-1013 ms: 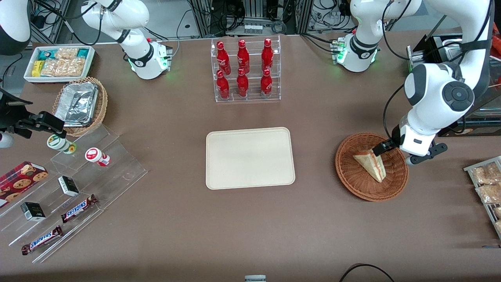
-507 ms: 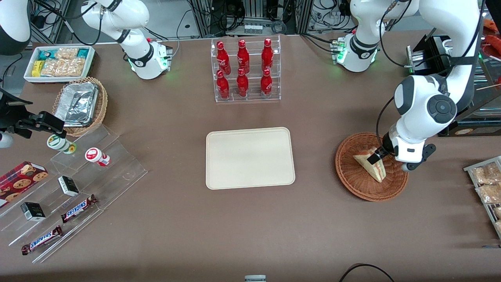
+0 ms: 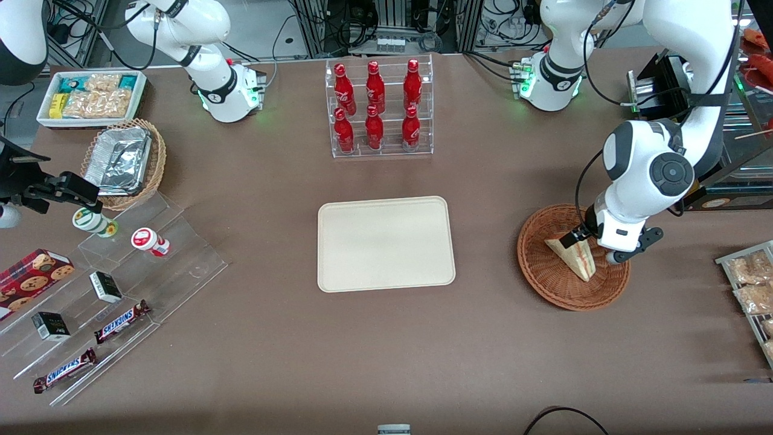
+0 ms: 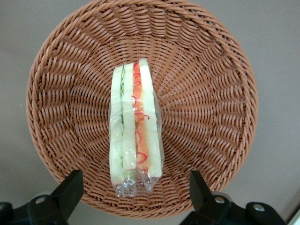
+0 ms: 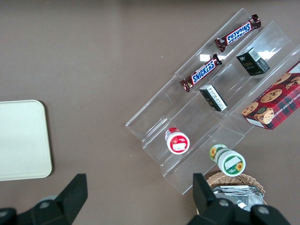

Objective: Place sandwich from basket to tray
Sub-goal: 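Lower the open left gripper around the sandwich and close it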

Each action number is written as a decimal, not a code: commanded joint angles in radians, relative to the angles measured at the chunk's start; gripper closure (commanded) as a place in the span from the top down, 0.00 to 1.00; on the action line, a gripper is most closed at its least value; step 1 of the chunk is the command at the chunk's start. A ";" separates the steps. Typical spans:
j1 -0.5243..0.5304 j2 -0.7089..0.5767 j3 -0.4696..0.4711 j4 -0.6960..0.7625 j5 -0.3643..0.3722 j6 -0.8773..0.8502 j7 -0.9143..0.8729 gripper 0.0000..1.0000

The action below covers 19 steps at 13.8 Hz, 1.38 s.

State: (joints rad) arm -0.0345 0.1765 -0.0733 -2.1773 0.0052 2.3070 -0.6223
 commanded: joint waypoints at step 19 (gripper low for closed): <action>0.007 0.095 0.006 -0.022 0.010 0.082 -0.037 0.00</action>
State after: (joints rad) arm -0.0309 0.2818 -0.0672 -2.1895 0.0052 2.3978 -0.6545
